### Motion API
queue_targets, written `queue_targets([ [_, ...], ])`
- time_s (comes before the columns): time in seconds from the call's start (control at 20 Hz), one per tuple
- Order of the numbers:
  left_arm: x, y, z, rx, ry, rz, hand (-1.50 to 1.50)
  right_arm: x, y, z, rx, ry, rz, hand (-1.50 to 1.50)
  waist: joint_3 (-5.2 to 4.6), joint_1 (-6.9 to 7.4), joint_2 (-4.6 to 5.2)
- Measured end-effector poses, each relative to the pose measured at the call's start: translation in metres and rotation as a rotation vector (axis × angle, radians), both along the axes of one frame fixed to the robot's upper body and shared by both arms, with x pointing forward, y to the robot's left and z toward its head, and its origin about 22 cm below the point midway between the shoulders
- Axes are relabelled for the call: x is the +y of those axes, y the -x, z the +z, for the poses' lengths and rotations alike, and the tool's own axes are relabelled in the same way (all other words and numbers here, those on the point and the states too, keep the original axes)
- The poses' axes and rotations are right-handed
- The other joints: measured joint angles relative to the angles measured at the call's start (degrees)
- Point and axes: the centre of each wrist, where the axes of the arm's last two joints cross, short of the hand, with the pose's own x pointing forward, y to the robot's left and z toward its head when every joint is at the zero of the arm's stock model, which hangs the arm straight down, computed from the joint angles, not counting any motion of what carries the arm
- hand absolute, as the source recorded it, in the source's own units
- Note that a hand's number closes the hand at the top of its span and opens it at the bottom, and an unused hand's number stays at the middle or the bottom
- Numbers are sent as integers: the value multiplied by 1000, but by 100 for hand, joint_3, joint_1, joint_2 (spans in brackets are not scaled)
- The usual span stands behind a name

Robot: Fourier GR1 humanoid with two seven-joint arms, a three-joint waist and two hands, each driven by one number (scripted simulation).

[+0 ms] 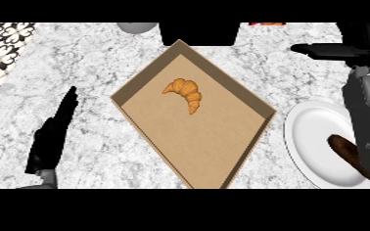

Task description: Pick the croissant from the plate and place it in the cardboard box

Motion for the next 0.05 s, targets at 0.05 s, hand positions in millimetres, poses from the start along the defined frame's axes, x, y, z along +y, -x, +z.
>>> queue_targets([
  [0.05,-4,0,0,1,-1,1,0,-16,3,1,-4,-1,3,-150,2,9,3],
])
